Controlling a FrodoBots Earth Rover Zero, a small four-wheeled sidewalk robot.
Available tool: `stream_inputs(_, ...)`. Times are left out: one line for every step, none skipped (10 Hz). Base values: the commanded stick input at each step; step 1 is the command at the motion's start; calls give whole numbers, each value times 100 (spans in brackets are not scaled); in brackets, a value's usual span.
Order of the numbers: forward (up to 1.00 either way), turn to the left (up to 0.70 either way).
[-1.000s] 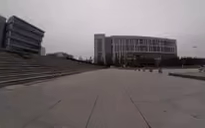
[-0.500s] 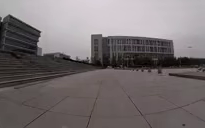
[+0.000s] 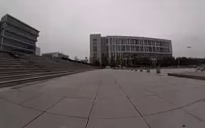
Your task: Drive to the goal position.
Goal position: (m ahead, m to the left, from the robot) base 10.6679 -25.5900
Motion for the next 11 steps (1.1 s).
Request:
stream_inputs(70,-15)
stream_inputs(70,-6)
stream_inputs(70,-8)
stream_inputs(70,-21)
stream_inputs(70,-25)
stream_inputs(70,0)
stream_inputs(70,-6)
stream_inputs(70,-24)
stream_inputs(70,-5)
stream_inputs(70,0)
stream_inputs(70,0)
